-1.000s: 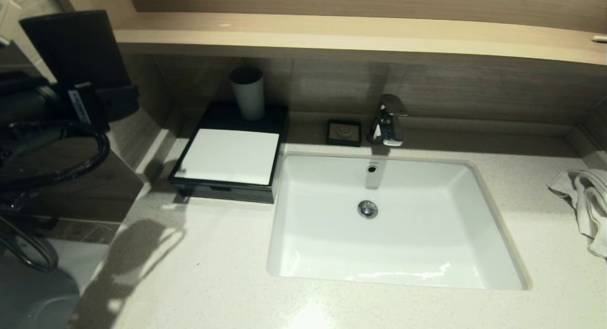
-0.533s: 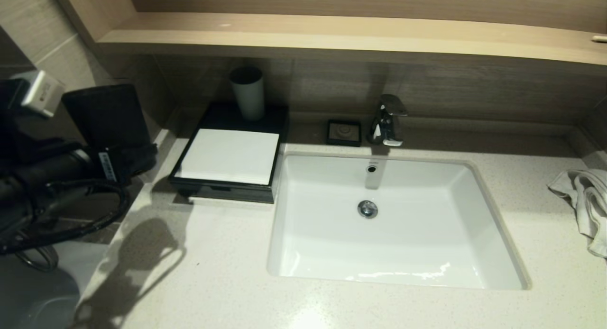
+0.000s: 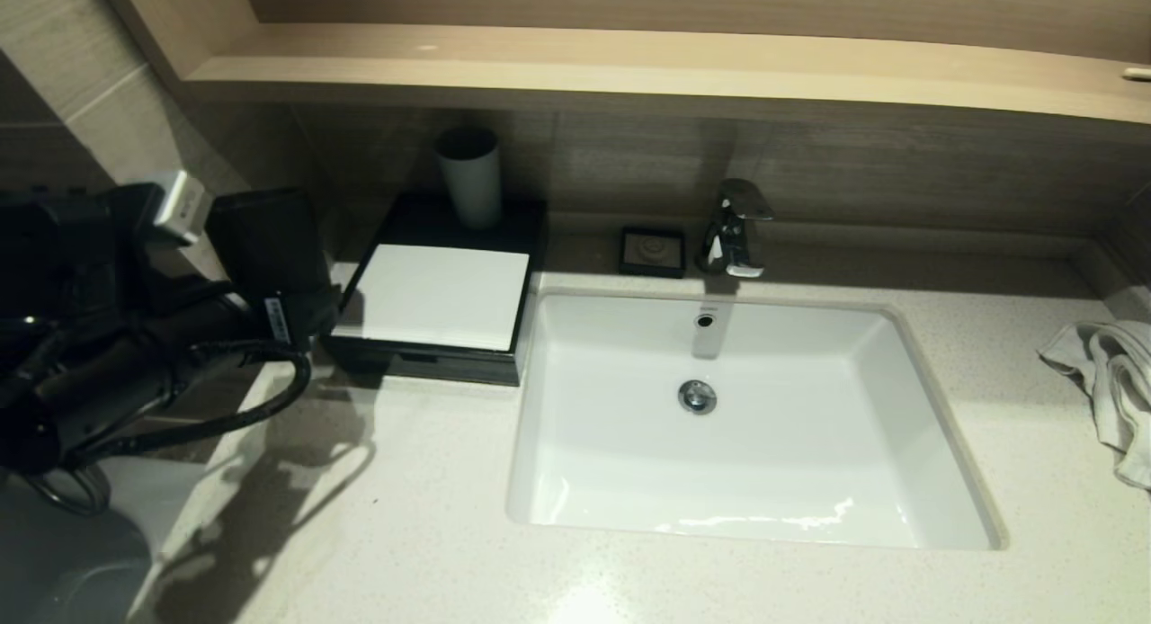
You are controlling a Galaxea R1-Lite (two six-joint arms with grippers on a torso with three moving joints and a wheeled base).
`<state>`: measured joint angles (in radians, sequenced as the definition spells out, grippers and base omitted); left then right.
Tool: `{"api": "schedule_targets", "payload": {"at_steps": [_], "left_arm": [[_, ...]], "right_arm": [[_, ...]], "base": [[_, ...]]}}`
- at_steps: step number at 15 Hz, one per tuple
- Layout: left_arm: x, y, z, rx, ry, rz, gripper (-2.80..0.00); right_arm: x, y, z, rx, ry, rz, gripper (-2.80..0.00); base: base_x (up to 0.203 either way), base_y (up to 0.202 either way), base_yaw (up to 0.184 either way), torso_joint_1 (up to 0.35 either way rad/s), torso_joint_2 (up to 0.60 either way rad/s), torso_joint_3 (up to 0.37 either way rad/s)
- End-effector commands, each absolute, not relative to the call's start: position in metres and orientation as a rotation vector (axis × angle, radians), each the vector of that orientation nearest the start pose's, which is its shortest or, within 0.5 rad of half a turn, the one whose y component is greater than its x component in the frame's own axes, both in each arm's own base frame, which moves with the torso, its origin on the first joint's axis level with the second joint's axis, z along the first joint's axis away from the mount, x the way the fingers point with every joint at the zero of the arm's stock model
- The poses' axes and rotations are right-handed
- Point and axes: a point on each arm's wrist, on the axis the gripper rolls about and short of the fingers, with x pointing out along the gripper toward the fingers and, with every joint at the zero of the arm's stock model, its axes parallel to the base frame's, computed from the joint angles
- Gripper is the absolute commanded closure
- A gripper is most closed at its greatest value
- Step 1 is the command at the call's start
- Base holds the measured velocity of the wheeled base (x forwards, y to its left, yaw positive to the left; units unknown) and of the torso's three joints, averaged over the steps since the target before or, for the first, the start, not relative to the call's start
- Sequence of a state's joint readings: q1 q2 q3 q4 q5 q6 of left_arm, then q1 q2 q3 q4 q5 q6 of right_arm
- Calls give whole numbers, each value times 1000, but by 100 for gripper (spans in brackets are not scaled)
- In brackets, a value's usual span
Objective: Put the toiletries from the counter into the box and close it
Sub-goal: Place the cup on the storage box
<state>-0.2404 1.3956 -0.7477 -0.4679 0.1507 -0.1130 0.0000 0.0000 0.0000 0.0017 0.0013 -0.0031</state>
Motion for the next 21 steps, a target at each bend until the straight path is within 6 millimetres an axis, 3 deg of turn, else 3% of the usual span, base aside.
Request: {"api": "schedule_targets", "payload": {"at_steps": [1, 5, 14, 21], "left_arm": [[238, -55, 221, -73, 213, -76, 0], [247, -56, 215, -76, 185, -66, 0], [290, -66, 198, -73, 75, -43, 0], [311, -71, 206, -88, 8, -46, 0]], "right_arm": [[-23, 0, 75, -3, 2, 2, 0], [-23, 0, 75, -5, 1, 1, 0], [-23, 0, 75, -3, 1, 2, 0], [-23, 0, 75, -5, 1, 2, 0]], "base": [[0, 0, 0, 0, 0, 0], [0, 0, 0, 0, 0, 0], [0, 0, 0, 0, 0, 0], [0, 0, 0, 0, 0, 0]]}}
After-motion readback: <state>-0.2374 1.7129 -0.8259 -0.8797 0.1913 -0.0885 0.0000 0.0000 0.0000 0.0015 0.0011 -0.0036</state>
